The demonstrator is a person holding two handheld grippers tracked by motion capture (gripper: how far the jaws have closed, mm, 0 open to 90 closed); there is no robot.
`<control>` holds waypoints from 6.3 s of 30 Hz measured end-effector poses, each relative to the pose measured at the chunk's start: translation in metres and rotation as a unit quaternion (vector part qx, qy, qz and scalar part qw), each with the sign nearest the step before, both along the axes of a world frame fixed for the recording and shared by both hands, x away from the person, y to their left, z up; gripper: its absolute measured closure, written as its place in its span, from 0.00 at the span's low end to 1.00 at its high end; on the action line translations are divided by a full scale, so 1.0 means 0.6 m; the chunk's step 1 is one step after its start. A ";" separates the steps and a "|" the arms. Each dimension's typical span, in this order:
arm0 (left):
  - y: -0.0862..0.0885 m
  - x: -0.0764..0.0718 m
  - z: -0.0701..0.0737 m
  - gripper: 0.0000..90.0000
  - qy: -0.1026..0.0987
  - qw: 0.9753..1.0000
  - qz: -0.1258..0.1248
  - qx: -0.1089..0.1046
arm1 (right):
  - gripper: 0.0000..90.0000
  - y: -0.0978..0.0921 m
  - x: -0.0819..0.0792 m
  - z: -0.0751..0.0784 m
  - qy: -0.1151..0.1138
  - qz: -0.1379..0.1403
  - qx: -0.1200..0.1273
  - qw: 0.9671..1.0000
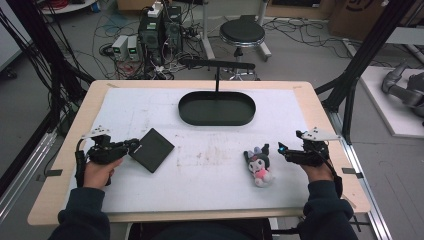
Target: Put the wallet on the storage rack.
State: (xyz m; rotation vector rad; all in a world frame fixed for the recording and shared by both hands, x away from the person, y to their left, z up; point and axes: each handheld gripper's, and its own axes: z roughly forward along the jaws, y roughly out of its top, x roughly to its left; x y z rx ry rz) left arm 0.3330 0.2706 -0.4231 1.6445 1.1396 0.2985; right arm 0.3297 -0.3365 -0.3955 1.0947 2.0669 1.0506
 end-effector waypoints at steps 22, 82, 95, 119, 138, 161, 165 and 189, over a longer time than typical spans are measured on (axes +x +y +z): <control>-0.022 -0.026 0.054 0.92 -0.130 0.988 0.044 0.065 | 0.23 0.001 0.001 -0.002 0.005 0.001 0.000 1.000; -0.058 -0.010 0.030 0.87 -0.089 0.990 -0.007 0.111 | 0.23 0.001 0.002 -0.006 0.018 0.005 -0.002 1.000; -0.110 0.051 0.090 0.87 -0.127 0.990 -0.026 0.051 | 0.23 -0.001 0.008 -0.007 0.018 0.006 0.006 1.000; -0.264 0.248 0.116 0.86 -0.128 0.981 -0.079 0.119 | 0.23 -0.010 0.007 -0.003 0.015 0.005 0.030 0.999; -0.315 0.320 0.058 0.86 -0.139 0.976 -0.050 0.161 | 0.23 -0.017 0.001 0.000 0.011 0.003 0.042 0.999; -0.342 0.324 0.013 0.49 -0.066 0.988 -0.042 0.135 | 0.23 -0.022 -0.008 0.001 0.012 -0.004 0.042 0.999; -0.348 0.319 0.014 0.48 -0.066 0.988 -0.050 0.134 | 0.23 -0.021 -0.008 0.000 0.011 -0.001 0.040 0.999; -0.385 0.317 -0.005 0.40 -0.034 0.983 -0.064 0.167 | 0.23 -0.022 -0.009 0.000 0.014 -0.003 0.038 0.999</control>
